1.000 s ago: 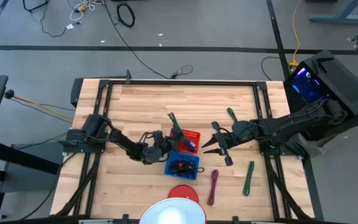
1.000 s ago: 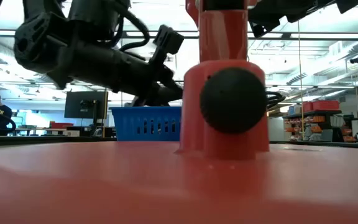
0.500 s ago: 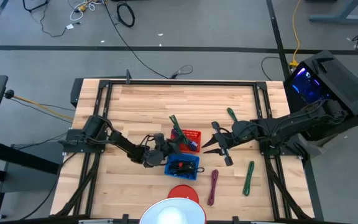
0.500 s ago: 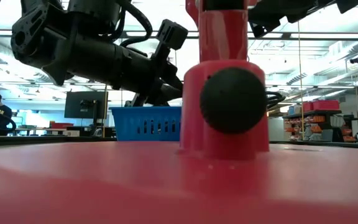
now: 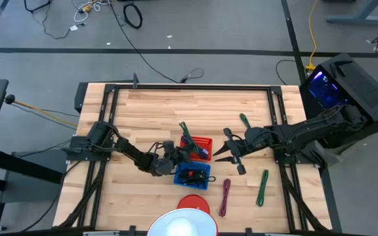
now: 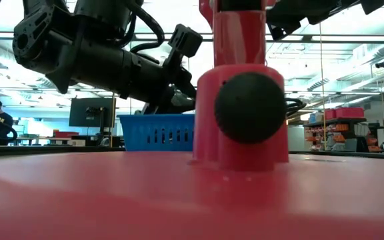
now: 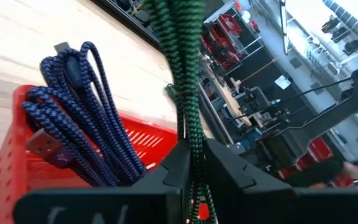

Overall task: Pick & Place USB Port
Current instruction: Put the large green USB cable into the red bin

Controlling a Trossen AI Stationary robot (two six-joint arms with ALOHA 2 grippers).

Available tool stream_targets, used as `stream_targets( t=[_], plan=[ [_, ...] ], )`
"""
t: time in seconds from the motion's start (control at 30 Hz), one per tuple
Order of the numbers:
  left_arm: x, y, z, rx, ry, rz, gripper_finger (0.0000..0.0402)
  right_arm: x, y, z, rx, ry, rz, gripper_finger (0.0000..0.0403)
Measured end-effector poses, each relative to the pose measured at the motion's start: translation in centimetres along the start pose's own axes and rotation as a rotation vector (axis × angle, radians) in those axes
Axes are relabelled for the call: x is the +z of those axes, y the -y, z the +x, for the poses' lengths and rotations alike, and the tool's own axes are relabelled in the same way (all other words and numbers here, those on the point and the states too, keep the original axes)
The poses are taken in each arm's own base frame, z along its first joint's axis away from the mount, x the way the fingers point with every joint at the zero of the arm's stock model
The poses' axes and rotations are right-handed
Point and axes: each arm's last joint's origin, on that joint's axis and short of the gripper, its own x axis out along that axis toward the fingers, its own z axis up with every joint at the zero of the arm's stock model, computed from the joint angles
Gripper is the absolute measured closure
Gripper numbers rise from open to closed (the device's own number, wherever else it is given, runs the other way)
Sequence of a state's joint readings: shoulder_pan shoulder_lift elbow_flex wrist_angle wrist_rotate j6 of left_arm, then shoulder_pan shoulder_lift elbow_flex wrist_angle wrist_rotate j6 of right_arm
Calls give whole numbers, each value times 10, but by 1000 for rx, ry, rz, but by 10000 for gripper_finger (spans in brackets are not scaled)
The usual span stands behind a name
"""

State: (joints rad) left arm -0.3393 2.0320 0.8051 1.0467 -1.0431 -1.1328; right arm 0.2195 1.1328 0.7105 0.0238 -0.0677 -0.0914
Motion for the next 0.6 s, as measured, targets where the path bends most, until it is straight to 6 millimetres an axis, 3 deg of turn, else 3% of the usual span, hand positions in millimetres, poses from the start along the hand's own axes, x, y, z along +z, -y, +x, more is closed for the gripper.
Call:
stream_targets(
  t=[0.6],
  plan=[
    [1, -6, 10, -15, -122, 38, 276, 0, 0, 0, 0, -4, 0, 301]
  ],
)
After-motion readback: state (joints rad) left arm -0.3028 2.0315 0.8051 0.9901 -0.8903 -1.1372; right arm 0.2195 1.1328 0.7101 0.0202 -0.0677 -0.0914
